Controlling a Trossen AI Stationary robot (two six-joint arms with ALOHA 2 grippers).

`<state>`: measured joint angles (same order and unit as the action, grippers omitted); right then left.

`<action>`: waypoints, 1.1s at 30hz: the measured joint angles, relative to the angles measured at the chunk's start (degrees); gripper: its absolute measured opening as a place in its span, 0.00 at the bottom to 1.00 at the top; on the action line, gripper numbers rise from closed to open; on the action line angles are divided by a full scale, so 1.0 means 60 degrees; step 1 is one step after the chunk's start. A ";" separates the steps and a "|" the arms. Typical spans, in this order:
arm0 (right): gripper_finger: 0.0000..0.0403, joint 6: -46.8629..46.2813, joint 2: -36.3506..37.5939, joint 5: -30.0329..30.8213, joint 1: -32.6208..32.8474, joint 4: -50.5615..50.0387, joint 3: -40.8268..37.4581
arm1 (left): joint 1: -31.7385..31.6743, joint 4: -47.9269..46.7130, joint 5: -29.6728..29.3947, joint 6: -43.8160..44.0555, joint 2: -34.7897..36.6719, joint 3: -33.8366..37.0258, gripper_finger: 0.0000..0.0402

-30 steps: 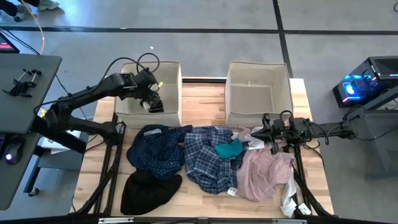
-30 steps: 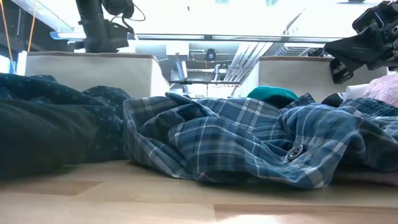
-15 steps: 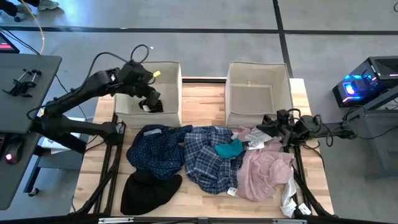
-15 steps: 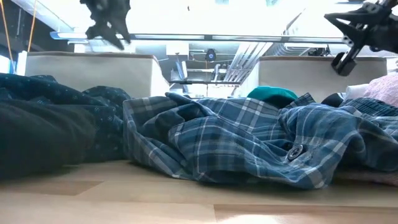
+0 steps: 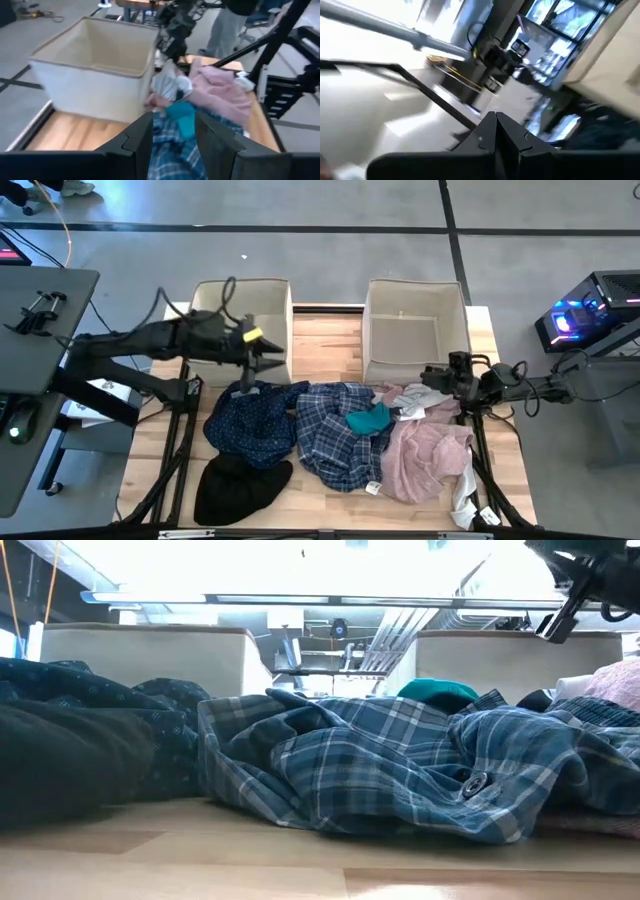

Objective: Sort clothes
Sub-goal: Put the blue sock into the right laundry bin

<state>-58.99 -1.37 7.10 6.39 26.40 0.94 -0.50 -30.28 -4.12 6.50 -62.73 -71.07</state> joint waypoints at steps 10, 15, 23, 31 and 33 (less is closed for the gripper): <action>0.00 0.2435 -0.3728 -0.1788 0.0340 -0.1985 0.3684 | 0.0541 0.0537 -0.0244 0.0958 -0.1392 0.0007 0.33; 0.00 0.3200 -0.6351 -0.1975 0.0722 -0.4868 0.5966 | 0.0541 0.0536 -0.0247 0.0977 -0.1422 0.0007 0.33; 0.03 0.3363 -0.9947 -0.2486 0.0814 -0.8095 0.7761 | 0.0541 0.0078 -0.0244 0.0970 -0.1207 0.0004 0.33; 0.32 0.4716 -1.2865 -0.2282 0.0768 -0.8852 0.9068 | 0.0541 -0.0851 -0.0240 0.0851 -0.1200 0.0004 0.33; 0.37 0.4699 -1.3491 -0.1737 0.0748 -0.9487 0.9572 | 0.0541 -0.0974 -0.0240 0.0710 -0.1200 0.0004 0.33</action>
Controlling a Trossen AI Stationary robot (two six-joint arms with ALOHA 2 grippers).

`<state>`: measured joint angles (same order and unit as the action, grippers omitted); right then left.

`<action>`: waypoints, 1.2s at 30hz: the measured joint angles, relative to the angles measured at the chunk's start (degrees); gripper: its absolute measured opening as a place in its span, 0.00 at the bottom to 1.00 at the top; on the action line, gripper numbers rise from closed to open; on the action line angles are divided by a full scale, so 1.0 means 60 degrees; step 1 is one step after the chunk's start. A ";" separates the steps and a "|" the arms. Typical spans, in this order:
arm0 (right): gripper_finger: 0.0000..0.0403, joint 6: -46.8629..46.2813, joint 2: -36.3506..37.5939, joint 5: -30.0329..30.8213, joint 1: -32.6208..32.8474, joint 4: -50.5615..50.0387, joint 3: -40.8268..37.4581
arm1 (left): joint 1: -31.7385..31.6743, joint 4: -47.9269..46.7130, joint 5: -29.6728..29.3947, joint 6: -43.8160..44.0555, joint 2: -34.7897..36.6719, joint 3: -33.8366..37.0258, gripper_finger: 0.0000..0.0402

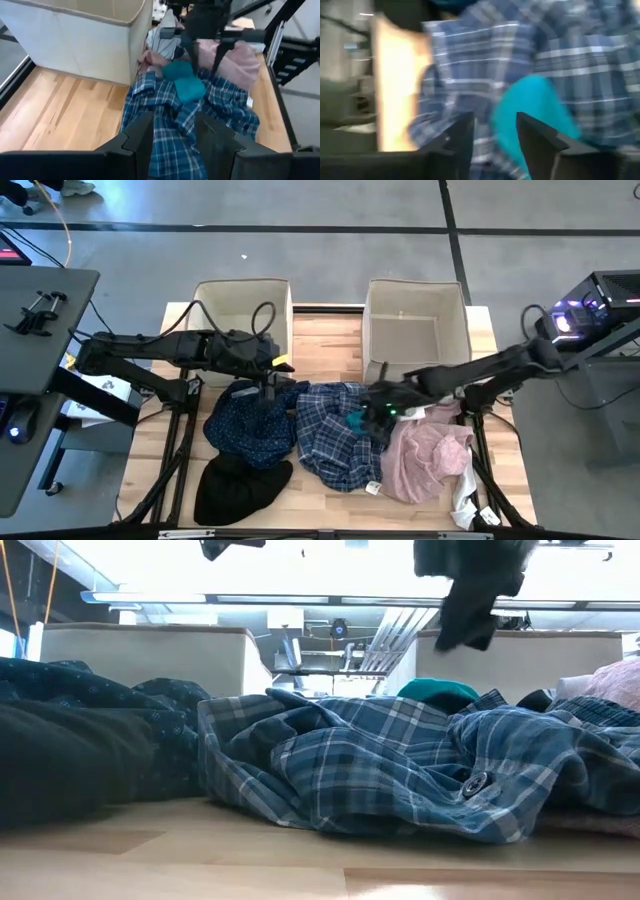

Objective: Sort clothes
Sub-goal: Put the blue sock into the right laundry bin

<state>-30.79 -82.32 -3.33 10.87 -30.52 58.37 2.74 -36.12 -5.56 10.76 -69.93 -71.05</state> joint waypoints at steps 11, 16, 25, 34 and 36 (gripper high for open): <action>0.12 0.0056 -0.2405 0.0231 0.0000 -0.1719 0.1736 | 0.0000 -0.0098 0.0004 -0.0248 0.0000 0.0000 0.33; 0.03 0.0143 -0.2324 0.0243 -0.0042 -0.2527 0.2611 | 0.0000 -0.0092 0.0004 -0.0323 0.0000 0.0000 0.33; 0.00 0.0119 -0.1102 0.2379 -0.0068 -0.6537 0.6332 | 0.0000 -0.0069 0.0007 -0.0308 0.0000 0.0000 0.33; 0.00 0.0992 -0.0153 0.6695 -0.0906 -0.8613 0.9641 | 0.0000 0.0004 0.0004 -0.0312 0.0000 0.0000 0.33; 0.00 0.1447 0.0094 0.7139 -0.1417 -0.8711 0.9732 | 0.0000 0.0004 0.0004 -0.0312 0.0000 0.0000 0.33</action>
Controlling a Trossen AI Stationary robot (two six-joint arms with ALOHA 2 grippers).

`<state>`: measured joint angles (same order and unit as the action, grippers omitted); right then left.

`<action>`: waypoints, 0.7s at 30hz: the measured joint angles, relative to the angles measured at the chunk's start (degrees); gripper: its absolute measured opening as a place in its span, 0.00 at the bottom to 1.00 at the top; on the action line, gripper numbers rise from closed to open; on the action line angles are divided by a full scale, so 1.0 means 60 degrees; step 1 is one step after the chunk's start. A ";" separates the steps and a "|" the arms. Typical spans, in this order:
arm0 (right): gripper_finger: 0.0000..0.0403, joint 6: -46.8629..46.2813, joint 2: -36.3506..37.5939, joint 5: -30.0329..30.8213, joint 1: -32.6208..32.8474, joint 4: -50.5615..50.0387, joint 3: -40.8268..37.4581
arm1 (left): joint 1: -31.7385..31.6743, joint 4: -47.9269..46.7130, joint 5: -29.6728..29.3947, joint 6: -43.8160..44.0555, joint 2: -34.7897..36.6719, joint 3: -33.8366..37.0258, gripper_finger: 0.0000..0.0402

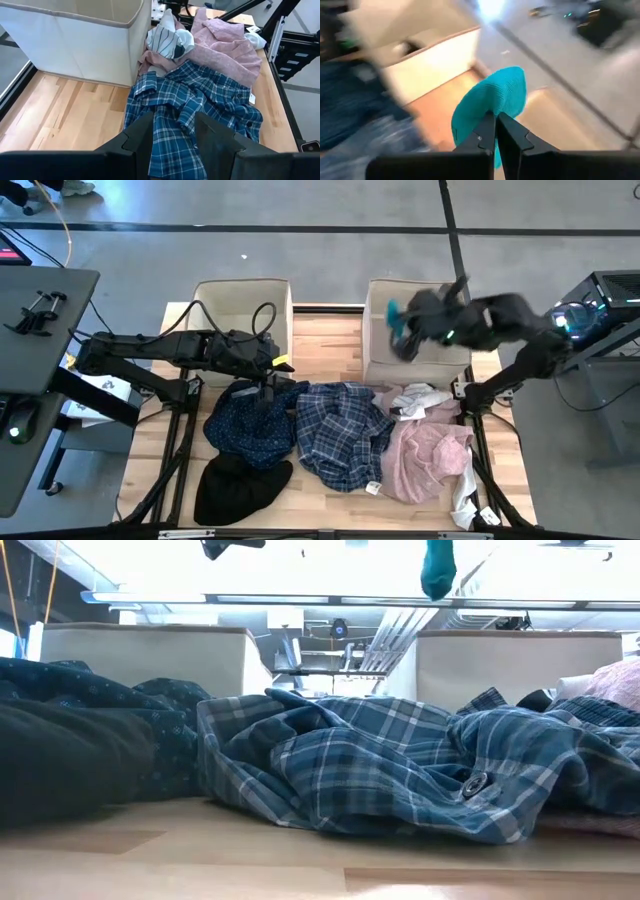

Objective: Sort clothes
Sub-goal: Put the blue sock into the right laundry bin, then put the blue polo into the left laundry bin

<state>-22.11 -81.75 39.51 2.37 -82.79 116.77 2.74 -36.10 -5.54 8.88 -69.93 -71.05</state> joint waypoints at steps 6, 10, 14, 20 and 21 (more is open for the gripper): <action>0.00 0.1107 0.0671 -0.0907 -0.2121 -0.0103 -0.1308 | 0.0000 -0.0003 -0.0017 0.0004 0.0000 0.0000 0.33; 0.00 0.1015 0.0893 -0.1917 -0.3523 -0.0068 -0.3005 | 0.0000 -0.0004 -0.0023 0.0004 0.0000 0.0000 0.33; 0.08 0.1134 0.0829 -0.2442 -0.4395 -0.0085 -0.4679 | 0.0000 -0.0007 -0.0032 0.0007 0.0000 0.0000 0.33; 0.29 0.0638 0.0724 -0.2642 -0.5043 -0.0057 -0.5737 | 0.0000 -0.0015 -0.0047 0.0156 0.0000 0.0000 0.33; 0.32 0.0576 0.0731 -0.2696 -0.5067 -0.0060 -0.5740 | -0.0004 -0.0015 -0.0047 0.0204 0.0000 0.0000 0.33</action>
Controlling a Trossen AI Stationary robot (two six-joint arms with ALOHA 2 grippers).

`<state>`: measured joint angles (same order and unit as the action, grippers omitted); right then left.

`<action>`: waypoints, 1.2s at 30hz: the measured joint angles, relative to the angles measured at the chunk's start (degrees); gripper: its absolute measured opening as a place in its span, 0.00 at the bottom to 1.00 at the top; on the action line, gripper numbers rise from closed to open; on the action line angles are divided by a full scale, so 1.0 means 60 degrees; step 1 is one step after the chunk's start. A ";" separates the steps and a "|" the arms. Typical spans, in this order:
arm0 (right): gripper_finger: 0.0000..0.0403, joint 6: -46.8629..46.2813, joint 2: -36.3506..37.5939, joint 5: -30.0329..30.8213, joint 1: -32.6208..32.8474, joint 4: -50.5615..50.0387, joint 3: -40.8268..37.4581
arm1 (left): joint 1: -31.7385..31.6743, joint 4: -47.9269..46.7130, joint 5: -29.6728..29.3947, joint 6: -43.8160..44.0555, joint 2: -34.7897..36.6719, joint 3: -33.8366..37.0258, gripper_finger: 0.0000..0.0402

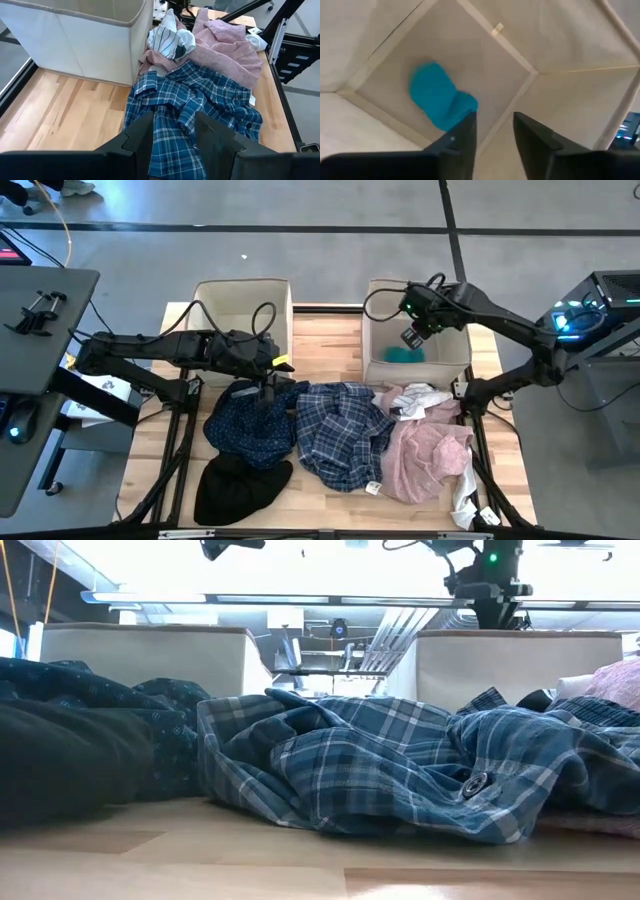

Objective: Sort clothes
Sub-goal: Put the blue polo into the left laundry bin

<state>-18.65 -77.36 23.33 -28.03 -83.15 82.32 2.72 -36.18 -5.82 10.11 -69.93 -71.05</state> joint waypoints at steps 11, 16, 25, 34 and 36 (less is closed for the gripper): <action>0.38 -0.0438 0.0555 -0.2190 0.1724 0.1241 0.0713 | 0.0000 0.0000 0.0000 0.0051 -0.0004 0.0000 0.33; 0.38 -0.1206 0.0986 -0.2222 0.3985 0.1820 0.0689 | -0.0004 0.0024 -0.0146 0.0041 -0.0004 0.0000 0.33; 0.38 -0.4489 0.1162 -0.2222 0.7325 0.1320 0.0678 | 0.0068 0.2167 0.0792 -0.1517 -0.0845 -0.0004 0.33; 0.38 -0.6335 0.1108 -0.2270 0.9353 0.1052 0.0678 | 0.0198 0.3900 0.1432 -0.1190 -0.2087 -0.0048 0.33; 0.38 -0.6332 0.1030 -0.2279 0.9447 0.1117 0.0678 | 0.0283 0.3393 0.1435 -0.0778 -0.2045 -0.0180 0.33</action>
<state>-56.64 -71.18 9.66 28.65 -76.45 86.39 4.42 -15.83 2.79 5.44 -82.20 -72.13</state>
